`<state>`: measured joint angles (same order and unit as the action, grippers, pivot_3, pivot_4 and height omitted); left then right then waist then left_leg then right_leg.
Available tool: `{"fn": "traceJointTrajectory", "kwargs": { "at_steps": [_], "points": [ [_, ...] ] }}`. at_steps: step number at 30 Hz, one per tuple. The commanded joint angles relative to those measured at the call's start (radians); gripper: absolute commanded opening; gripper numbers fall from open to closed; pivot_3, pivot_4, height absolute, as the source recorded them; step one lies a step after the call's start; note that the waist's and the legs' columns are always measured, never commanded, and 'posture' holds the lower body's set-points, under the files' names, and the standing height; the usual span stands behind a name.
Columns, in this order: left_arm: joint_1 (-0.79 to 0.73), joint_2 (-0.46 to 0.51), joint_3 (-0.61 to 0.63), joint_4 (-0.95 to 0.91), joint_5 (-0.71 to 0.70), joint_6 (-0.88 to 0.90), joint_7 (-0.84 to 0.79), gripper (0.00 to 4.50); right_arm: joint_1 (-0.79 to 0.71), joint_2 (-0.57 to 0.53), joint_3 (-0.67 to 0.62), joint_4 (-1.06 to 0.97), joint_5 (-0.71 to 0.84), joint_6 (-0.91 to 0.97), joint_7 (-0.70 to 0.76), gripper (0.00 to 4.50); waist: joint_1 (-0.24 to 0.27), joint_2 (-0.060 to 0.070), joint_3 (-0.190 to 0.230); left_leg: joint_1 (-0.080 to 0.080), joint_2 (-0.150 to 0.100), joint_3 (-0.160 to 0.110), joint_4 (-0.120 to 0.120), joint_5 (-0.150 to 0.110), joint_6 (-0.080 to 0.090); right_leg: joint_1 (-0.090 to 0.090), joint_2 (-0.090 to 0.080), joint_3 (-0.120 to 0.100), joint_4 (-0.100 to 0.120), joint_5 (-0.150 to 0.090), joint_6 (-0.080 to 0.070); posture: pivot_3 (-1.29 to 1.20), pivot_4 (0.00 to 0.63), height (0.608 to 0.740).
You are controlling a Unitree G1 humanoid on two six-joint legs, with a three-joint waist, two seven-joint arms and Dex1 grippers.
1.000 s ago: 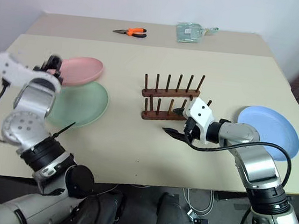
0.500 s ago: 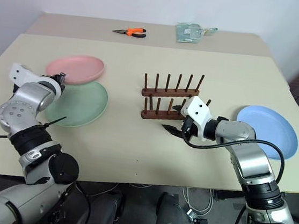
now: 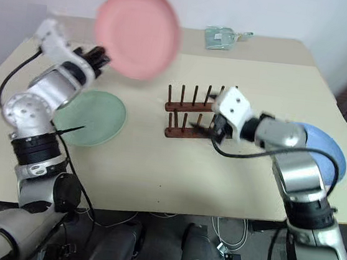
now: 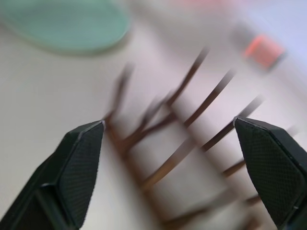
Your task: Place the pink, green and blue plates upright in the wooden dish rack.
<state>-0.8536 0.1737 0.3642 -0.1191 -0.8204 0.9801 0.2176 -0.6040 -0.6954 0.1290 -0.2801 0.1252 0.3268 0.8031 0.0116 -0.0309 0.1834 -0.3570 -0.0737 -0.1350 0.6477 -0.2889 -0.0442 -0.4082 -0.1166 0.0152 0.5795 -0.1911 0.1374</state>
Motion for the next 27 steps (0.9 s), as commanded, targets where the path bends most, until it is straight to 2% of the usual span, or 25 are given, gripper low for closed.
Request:
{"fn": "traceJointTrajectory", "kwargs": {
  "at_steps": [1,5,7,8,11,17,19,20,21,24,26,27],
  "points": [
    [-0.057,-0.027,-0.062,-0.054,-0.024,0.050,-0.001,0.00,-0.066,-0.018,0.107,0.057,-0.224,-0.221,-0.052,4.49,-0.002,0.000,0.000,0.000,0.000,0.000,0.000,0.000,0.000,0.000,0.000,0.000,0.000,-0.001,0.001,0.00,0.150,0.740],
    [-0.098,-0.061,-0.096,-0.047,-0.043,0.109,0.012,0.00,-0.131,-0.024,0.177,0.181,-0.417,-0.389,-0.122,4.49,-0.008,0.000,0.000,0.000,0.000,0.002,-0.001,0.002,-0.004,-0.001,0.000,0.001,0.000,-0.001,0.001,0.00,0.150,0.740],
    [-0.108,-0.073,-0.094,-0.043,-0.045,0.134,0.024,0.00,-0.144,-0.014,0.178,0.219,-0.465,-0.421,-0.158,4.49,-0.007,0.000,0.000,0.000,0.000,0.002,0.000,0.003,-0.004,-0.001,0.000,0.002,0.000,0.000,0.001,0.00,0.150,0.740],
    [-0.109,-0.075,-0.093,-0.042,-0.037,0.140,0.029,0.00,-0.145,-0.009,0.176,0.228,-0.471,-0.426,-0.158,4.25,-0.007,0.000,0.000,0.000,0.000,0.002,0.000,0.003,-0.004,-0.001,0.000,0.002,0.000,0.000,0.001,0.00,0.150,0.740],
    [-0.108,-0.082,-0.085,-0.045,-0.034,0.154,0.036,0.00,-0.144,-0.004,0.171,0.244,-0.495,-0.442,-0.160,3.21,-0.007,0.000,0.000,0.000,0.000,0.002,-0.001,0.003,-0.004,-0.001,0.000,0.002,0.000,0.000,0.001,0.00,0.150,0.740],
    [-0.106,-0.084,-0.049,-0.040,-0.040,0.158,0.044,0.00,-0.137,-0.014,0.159,0.267,-0.554,-0.467,-0.182,0.07,-0.005,0.000,0.000,0.000,0.000,0.002,-0.001,0.003,-0.004,-0.001,0.000,0.002,0.000,0.000,0.000,0.00,0.150,0.740],
    [-0.102,-0.108,-0.020,-0.042,-0.059,0.128,0.040,0.00,-0.136,-0.011,0.154,0.272,-0.570,-0.472,-0.193,0.03,-0.004,0.000,0.000,0.000,0.000,0.001,-0.001,0.003,-0.004,-0.001,0.000,0.002,0.000,0.000,0.000,0.00,0.150,0.740],
    [-0.101,-0.123,-0.004,-0.046,-0.070,0.104,0.037,0.58,-0.136,-0.010,0.150,0.274,-0.578,-0.476,-0.201,0.00,-0.002,0.000,0.000,0.000,0.000,0.001,0.000,0.003,-0.004,-0.001,0.000,0.002,0.000,0.000,0.000,0.00,0.150,0.740],
    [-0.101,-0.135,0.008,-0.049,-0.076,0.088,0.036,0.87,-0.136,-0.010,0.148,0.276,-0.584,-0.479,-0.206,0.00,0.000,0.000,0.000,0.000,0.000,0.002,0.000,0.003,-0.004,-0.001,0.000,0.002,0.000,0.000,0.000,0.00,0.150,0.740],
    [-0.106,-0.146,0.028,-0.060,-0.075,0.026,0.027,2.41,-0.134,-0.007,0.132,0.282,-0.592,-0.481,-0.227,0.00,0.000,0.000,0.000,0.000,0.000,0.002,0.000,0.003,-0.004,-0.001,0.000,0.002,-0.001,0.000,0.000,0.00,0.150,0.740],
    [-0.098,-0.089,0.038,-0.049,-0.016,-0.054,0.000,3.33,-0.124,0.006,0.043,0.278,-0.496,-0.427,-0.233,0.00,-0.002,0.000,0.000,0.000,0.000,0.002,0.000,0.003,-0.004,-0.001,0.000,0.002,-0.001,0.000,0.000,0.00,0.150,0.740],
    [-0.081,-0.048,0.028,-0.042,0.024,-0.090,-0.027,3.33,-0.117,0.024,-0.014,0.265,-0.413,-0.384,-0.220,0.00,-0.004,0.000,0.000,0.000,0.000,0.002,-0.001,0.003,-0.005,-0.001,0.000,0.002,-0.001,0.000,0.000,0.00,0.150,0.740]
  ]
}}
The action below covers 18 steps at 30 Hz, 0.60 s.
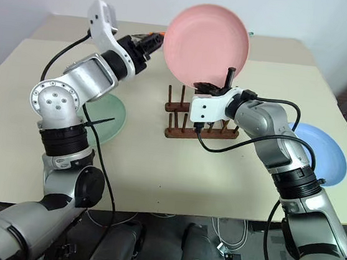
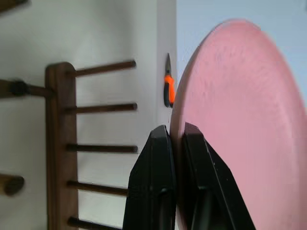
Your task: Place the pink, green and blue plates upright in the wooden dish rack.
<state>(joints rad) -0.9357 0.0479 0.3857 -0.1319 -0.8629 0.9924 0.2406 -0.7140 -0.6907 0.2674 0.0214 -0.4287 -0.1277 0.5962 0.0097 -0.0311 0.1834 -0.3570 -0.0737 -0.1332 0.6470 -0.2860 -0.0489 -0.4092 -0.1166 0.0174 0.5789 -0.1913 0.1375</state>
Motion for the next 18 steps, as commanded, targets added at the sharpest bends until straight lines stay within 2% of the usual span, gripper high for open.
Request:
{"fn": "traceJointTrajectory", "kwargs": {
  "at_steps": [1,3,5,8,12,18],
  "points": [
    [0.033,0.129,-0.021,-0.026,0.114,-0.141,-0.101,3.33,0.003,0.049,-0.224,-0.067,0.266,0.152,0.016,0.00,-0.005,0.000,0.000,0.000,0.000,0.000,0.000,0.000,0.000,0.000,0.000,0.000,0.000,0.000,0.000,0.00,0.150,0.740],
    [0.104,0.221,-0.100,-0.035,0.193,-0.204,-0.215,3.33,0.016,0.096,-0.335,-0.129,0.474,0.304,0.065,0.00,-0.012,0.002,0.000,0.001,0.001,0.000,-0.002,0.000,0.000,0.000,0.001,0.001,0.000,0.000,-0.001,0.00,0.150,0.740],
    [0.218,0.325,-0.197,-0.066,0.237,-0.260,-0.399,3.33,0.013,0.139,-0.493,-0.208,0.785,0.588,0.084,0.00,-0.018,0.002,0.000,0.001,0.001,0.000,-0.002,0.000,0.000,0.000,0.002,0.001,0.000,0.000,-0.001,0.00,0.150,0.740],
    [0.367,0.439,-0.298,-0.118,0.272,-0.338,-0.629,3.33,0.042,0.120,-0.633,-0.280,1.101,0.861,0.121,0.00,-0.014,0.003,0.000,0.000,0.001,-0.001,-0.001,-0.003,0.006,0.000,0.001,0.001,-0.001,0.000,-0.002,0.00,0.150,0.740],
    [0.490,0.536,-0.377,-0.123,0.330,-0.409,-0.806,3.33,0.096,0.104,-0.689,-0.305,1.288,1.024,0.112,0.00,-0.018,0.003,0.001,-0.001,0.001,-0.001,-0.001,-0.005,0.008,0.000,0.000,0.001,-0.001,-0.001,-0.006,0.00,0.150,0.740],
    [0.557,0.559,-0.356,-0.129,0.306,-0.405,-0.902,3.33,0.090,0.125,-0.771,-0.248,1.488,1.125,0.016,0.00,-0.021,0.007,0.003,0.000,0.002,0.000,-0.001,-0.004,0.008,0.000,0.001,0.000,-0.001,-0.001,-0.006,0.00,0.150,0.740]
  ]
}}
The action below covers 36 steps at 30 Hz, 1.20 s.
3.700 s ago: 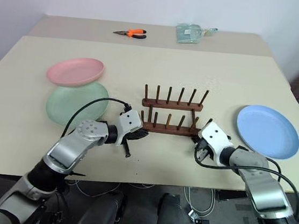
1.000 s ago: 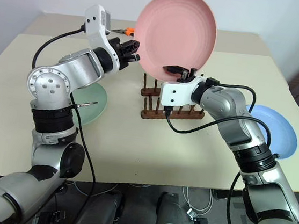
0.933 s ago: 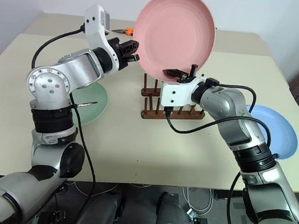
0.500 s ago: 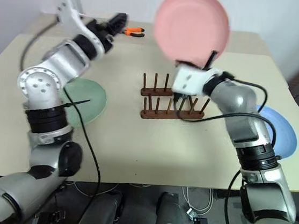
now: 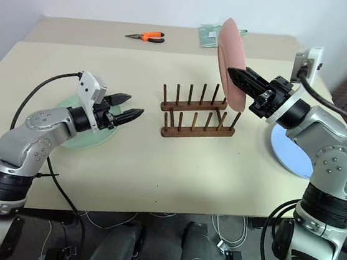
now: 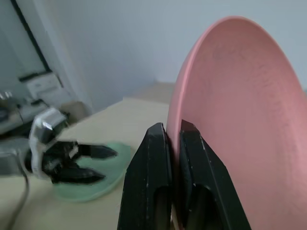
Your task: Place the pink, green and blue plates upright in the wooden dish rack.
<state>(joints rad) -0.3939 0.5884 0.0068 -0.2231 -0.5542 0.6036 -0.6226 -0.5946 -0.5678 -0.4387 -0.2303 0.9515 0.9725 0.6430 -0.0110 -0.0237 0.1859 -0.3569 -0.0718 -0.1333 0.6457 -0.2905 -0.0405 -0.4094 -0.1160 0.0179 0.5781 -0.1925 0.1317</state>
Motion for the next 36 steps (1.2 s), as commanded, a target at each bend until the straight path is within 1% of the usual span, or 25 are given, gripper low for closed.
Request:
{"fn": "traceJointTrajectory", "kwargs": {
  "at_steps": [1,7,11,17,20,21,23,25,26,29,31,32,33,34,36],
  "points": [
    [0.023,0.023,0.018,-0.035,0.011,-0.017,-0.041,3.33,-0.029,-0.001,-0.072,0.016,0.134,0.034,-0.038,0.00,0.000,0.000,0.000,0.000,0.000,0.000,0.000,0.000,0.000,0.000,0.000,0.000,0.000,0.000,0.000,0.00,0.150,0.740],
    [0.041,0.019,0.008,-0.028,0.050,-0.023,-0.050,3.33,-0.060,-0.005,-0.091,0.114,0.237,0.068,-0.121,0.00,0.000,0.000,0.000,0.000,0.000,0.001,0.000,0.000,0.000,0.000,0.000,0.000,0.000,0.001,0.002,0.00,0.150,0.740],
    [0.048,0.001,0.005,-0.034,0.061,-0.019,-0.049,3.33,-0.054,-0.016,-0.059,0.149,0.226,0.068,-0.142,0.00,0.001,0.000,0.000,-0.001,0.000,0.001,0.000,0.000,0.000,0.000,0.000,0.000,0.000,0.001,0.003,0.00,0.150,0.740],
    [0.067,-0.015,-0.001,-0.054,0.068,-0.009,-0.052,3.33,-0.067,-0.022,-0.066,0.251,0.203,0.049,-0.163,0.00,-0.001,0.000,0.000,0.000,0.000,0.001,0.000,0.000,0.000,0.000,0.000,0.000,0.000,0.002,0.003,0.00,0.150,0.740],
    [0.072,-0.021,0.000,-0.054,0.064,0.003,-0.053,3.38,-0.063,-0.034,-0.045,0.254,0.178,0.038,-0.141,1.07,-0.001,0.000,0.000,0.000,0.000,0.001,0.000,0.000,0.000,0.000,0.000,0.000,0.000,0.002,0.003,0.00,0.150,0.740],
    [0.073,-0.024,0.003,-0.054,0.056,0.011,-0.054,3.38,-0.061,-0.038,-0.038,0.249,0.165,0.030,-0.133,1.57,-0.001,0.000,0.000,0.000,0.000,0.001,0.000,0.000,0.000,0.000,0.000,0.000,0.000,0.002,0.003,0.00,0.150,0.740],
    [0.075,-0.030,0.014,-0.053,0.045,0.025,-0.049,3.90,-0.073,-0.040,-0.030,0.235,0.119,-0.025,-0.136,2.59,-0.001,0.000,0.000,0.000,0.000,0.001,0.000,0.000,0.000,0.000,0.000,0.000,0.000,0.002,0.003,0.00,0.150,0.740],
    [0.076,-0.047,0.042,-0.045,0.038,0.028,-0.024,4.50,-0.091,-0.063,0.003,0.227,-0.031,-0.183,-0.142,3.55,-0.001,0.000,0.000,0.000,0.000,0.001,0.000,0.000,0.000,0.000,0.000,0.000,0.000,0.002,0.004,0.00,0.150,0.740],
    [0.071,-0.056,0.057,-0.034,0.045,0.032,0.001,4.50,-0.097,-0.077,0.019,0.231,-0.095,-0.245,-0.143,4.02,0.000,0.000,0.000,0.000,0.000,0.001,0.000,0.000,0.000,0.000,0.000,0.000,0.000,0.002,0.004,0.00,0.150,0.740],
    [0.039,-0.085,0.117,0.030,0.121,-0.008,0.138,4.50,-0.126,-0.137,0.075,0.253,-0.270,-0.408,-0.134,4.02,0.000,0.000,0.000,0.000,0.000,0.001,0.000,0.000,0.000,-0.001,0.000,0.000,0.000,0.002,0.004,0.00,0.150,0.740],
    [-0.001,-0.109,0.192,0.091,0.159,0.006,0.278,4.50,-0.150,-0.170,0.107,0.228,-0.330,-0.479,-0.097,4.02,0.000,0.000,0.000,0.000,0.000,0.001,0.000,0.000,0.000,-0.001,0.000,0.000,0.000,0.002,0.004,0.00,0.150,0.740],
    [-0.020,-0.114,0.230,0.119,0.178,0.025,0.348,4.50,-0.159,-0.182,0.124,0.209,-0.344,-0.498,-0.070,4.02,-0.001,0.000,0.000,0.000,0.000,0.001,0.000,0.000,0.000,-0.001,0.000,0.000,0.000,0.002,0.004,0.00,0.150,0.740],
    [-0.037,-0.120,0.272,0.142,0.186,0.059,0.412,4.50,-0.164,-0.196,0.144,0.185,-0.345,-0.498,-0.037,4.27,-0.003,0.000,0.000,0.000,0.000,0.001,0.000,0.000,0.000,-0.001,0.000,0.000,0.000,0.002,0.004,0.00,0.150,0.740],
    [-0.046,-0.120,0.309,0.157,0.196,0.092,0.468,4.50,-0.160,-0.210,0.172,0.153,-0.361,-0.521,0.005,4.27,-0.006,0.000,0.000,0.000,0.000,0.001,0.000,0.000,0.000,-0.001,0.000,0.000,0.000,0.002,0.005,0.00,0.150,0.740],
    [-0.044,-0.089,0.378,0.176,0.232,0.158,0.559,4.50,-0.140,-0.228,0.246,0.044,-0.361,-0.518,0.088,4.27,-0.011,0.001,0.000,0.001,0.000,0.001,-0.001,0.000,0.000,-0.001,0.000,0.000,0.000,0.002,0.005,0.00,0.150,0.740]
  ]
}}
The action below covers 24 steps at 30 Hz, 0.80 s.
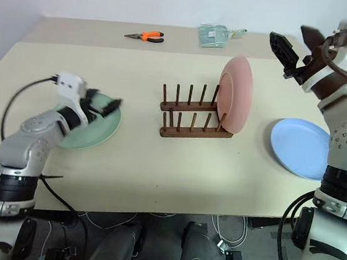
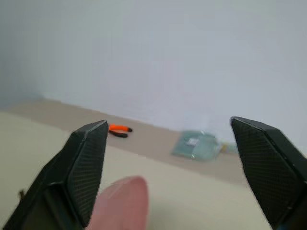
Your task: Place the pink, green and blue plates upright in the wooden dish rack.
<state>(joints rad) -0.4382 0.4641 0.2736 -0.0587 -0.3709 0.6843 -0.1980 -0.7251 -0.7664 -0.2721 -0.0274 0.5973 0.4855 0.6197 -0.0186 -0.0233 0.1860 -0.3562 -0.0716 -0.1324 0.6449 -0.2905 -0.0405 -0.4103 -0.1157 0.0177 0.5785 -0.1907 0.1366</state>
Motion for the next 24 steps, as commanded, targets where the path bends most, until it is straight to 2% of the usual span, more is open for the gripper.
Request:
{"fn": "traceJointTrajectory", "kwargs": {
  "at_steps": [1,5,11,14,21,24],
  "points": [
    [0.007,0.049,0.138,0.006,0.053,0.100,0.153,4.50,0.000,-0.030,0.110,-0.207,0.002,-0.014,0.135,4.27,-0.006,0.000,0.000,0.000,0.000,0.000,0.000,0.000,0.000,0.000,0.000,0.000,0.000,0.000,0.000,0.00,0.150,0.740],
    [0.081,0.102,0.194,-0.081,0.009,0.243,0.121,4.50,0.053,0.000,0.251,-0.362,0.007,0.022,0.202,4.27,0.002,-0.001,-0.001,0.000,0.001,-0.001,0.000,0.000,0.000,-0.001,0.001,0.000,0.001,-0.002,0.004,0.00,0.150,0.740],
    [0.179,0.053,0.252,-0.162,-0.110,0.417,0.058,4.50,0.092,0.090,0.333,-0.414,-0.007,0.033,0.201,4.27,0.031,-0.003,-0.001,-0.002,-0.001,-0.003,0.003,0.000,-0.001,0.001,-0.001,-0.001,0.001,-0.002,0.003,0.00,0.150,0.740],
    [0.220,0.029,0.233,-0.184,-0.118,0.434,0.047,3.69,0.116,0.110,0.357,-0.434,-0.019,0.034,0.199,4.50,0.031,-0.003,-0.001,-0.001,-0.001,-0.003,0.002,0.000,-0.001,0.000,-0.001,-0.001,0.001,-0.001,0.000,0.00,0.150,0.740],
    [0.202,-0.011,0.228,-0.191,-0.100,0.394,0.062,0.11,0.143,0.111,0.392,-0.422,-0.101,0.015,0.203,4.50,0.031,-0.002,-0.001,-0.001,-0.001,-0.003,0.001,0.001,-0.002,0.000,-0.001,-0.002,0.001,-0.001,0.000,0.00,0.150,0.740],
    [0.102,-0.051,0.257,-0.200,-0.136,0.351,0.079,0.04,0.129,0.100,0.418,-0.410,-0.128,0.027,0.230,4.50,0.033,-0.002,-0.001,0.000,-0.001,-0.003,0.001,0.001,-0.002,0.001,-0.001,-0.002,0.001,-0.001,0.000,0.00,0.150,0.740]
  ]
}}
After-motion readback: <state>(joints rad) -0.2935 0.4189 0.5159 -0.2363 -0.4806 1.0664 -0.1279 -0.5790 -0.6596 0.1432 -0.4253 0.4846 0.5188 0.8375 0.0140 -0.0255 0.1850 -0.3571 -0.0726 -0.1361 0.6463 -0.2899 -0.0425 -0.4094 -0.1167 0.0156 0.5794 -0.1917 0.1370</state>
